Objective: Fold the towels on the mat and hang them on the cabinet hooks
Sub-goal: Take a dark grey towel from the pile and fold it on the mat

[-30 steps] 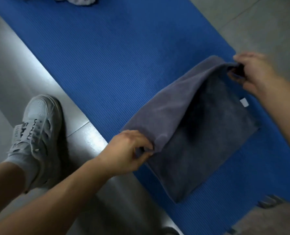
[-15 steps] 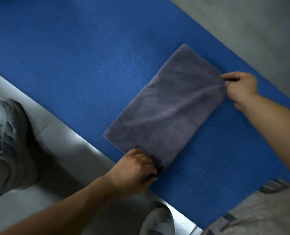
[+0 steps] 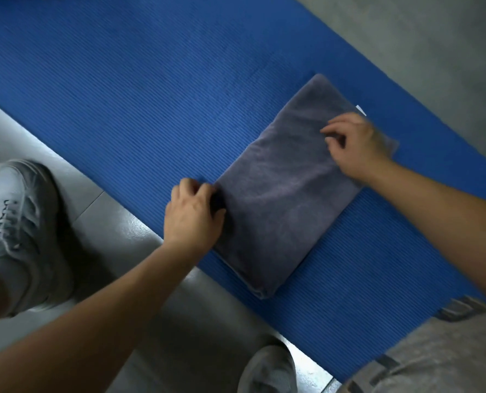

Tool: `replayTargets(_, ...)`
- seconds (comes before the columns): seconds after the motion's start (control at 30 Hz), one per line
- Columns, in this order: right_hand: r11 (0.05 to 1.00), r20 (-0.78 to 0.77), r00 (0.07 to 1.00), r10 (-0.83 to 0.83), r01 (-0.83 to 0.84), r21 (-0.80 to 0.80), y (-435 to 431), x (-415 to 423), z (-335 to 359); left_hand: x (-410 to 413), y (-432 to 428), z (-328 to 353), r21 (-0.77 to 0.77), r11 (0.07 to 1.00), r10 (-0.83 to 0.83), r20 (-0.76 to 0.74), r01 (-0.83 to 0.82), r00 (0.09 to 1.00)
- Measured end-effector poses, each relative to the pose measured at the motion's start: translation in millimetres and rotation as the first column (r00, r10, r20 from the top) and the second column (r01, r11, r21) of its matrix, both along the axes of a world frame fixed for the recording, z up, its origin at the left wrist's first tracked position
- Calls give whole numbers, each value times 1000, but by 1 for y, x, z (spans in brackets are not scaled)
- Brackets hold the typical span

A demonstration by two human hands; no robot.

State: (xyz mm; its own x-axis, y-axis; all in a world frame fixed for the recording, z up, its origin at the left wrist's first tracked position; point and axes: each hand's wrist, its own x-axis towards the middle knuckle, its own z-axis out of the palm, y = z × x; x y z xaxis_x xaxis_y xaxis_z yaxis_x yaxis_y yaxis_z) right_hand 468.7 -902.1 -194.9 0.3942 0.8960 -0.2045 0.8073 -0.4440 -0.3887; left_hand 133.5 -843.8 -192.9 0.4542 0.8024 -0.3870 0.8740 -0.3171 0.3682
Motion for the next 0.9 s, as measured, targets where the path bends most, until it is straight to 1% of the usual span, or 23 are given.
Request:
replayTargets(0.07, 997, -74, 995, 74, -73, 16, 20, -12, -1, 1, 11, 1, -95, 994, 46, -75, -53, 996)
replayTargets(0.13, 996, -118, 990, 83, -80, 27, 40, -19, 1, 0, 17, 1, -148, 984, 80, -95, -94, 992)
replayTargets(0.2, 995, -124, 988, 95, -95, 6, 58, -18, 3, -3, 22, 1, -178, 974, 121, -100, -138, 988)
replayTargets(0.3, 980, -38, 987, 158, -161, -116, 80, -8, 4, -11, 25, 0, -222, 959, 155, -105, -175, 982)
replayTargets(0.4, 943, 28, 974, 227, -212, -256, 102, 7, 2, -16, 30, -2, -289, 933, 187, -115, -213, 976)
replayTargets(0.5, 891, 97, 954, 282, -223, -396, 119, 20, 6, -23, 37, -2, -360, 910, 170, -126, -205, 977)
replayTargets(0.57, 863, 108, 943, 314, -236, -446, 127, 25, 9, -26, 43, -3, -394, 897, 162, -125, -199, 979)
replayTargets(0.6, 858, 100, 941, 325, -249, -449, 132, 27, 10, -27, 45, -3, -401, 893, 167, -125, -204, 978)
replayTargets(0.67, 877, 100, 943, 319, -253, -408, 142, 28, 10, -28, 50, -3, -377, 895, 204, -123, -236, 971)
replayTargets(0.7, 899, 116, 947, 300, -240, -365, 149, 26, 9, -29, 52, -2, -333, 904, 239, -123, -267, 963)
replayTargets(0.8, 964, 157, 969, 190, -154, -219, 178, 13, 7, -32, 67, 2, -124, 931, 336, -82, -345, 938)
replayTargets(0.83, 974, 161, 974, 161, -132, -182, 189, 7, 7, -33, 74, 3, -91, 926, 361, -65, -365, 930)
replayTargets(0.9, 986, 162, 978, 131, -112, -121, 208, -3, 5, -39, 88, 2, -84, 918, 387, -27, -388, 922)
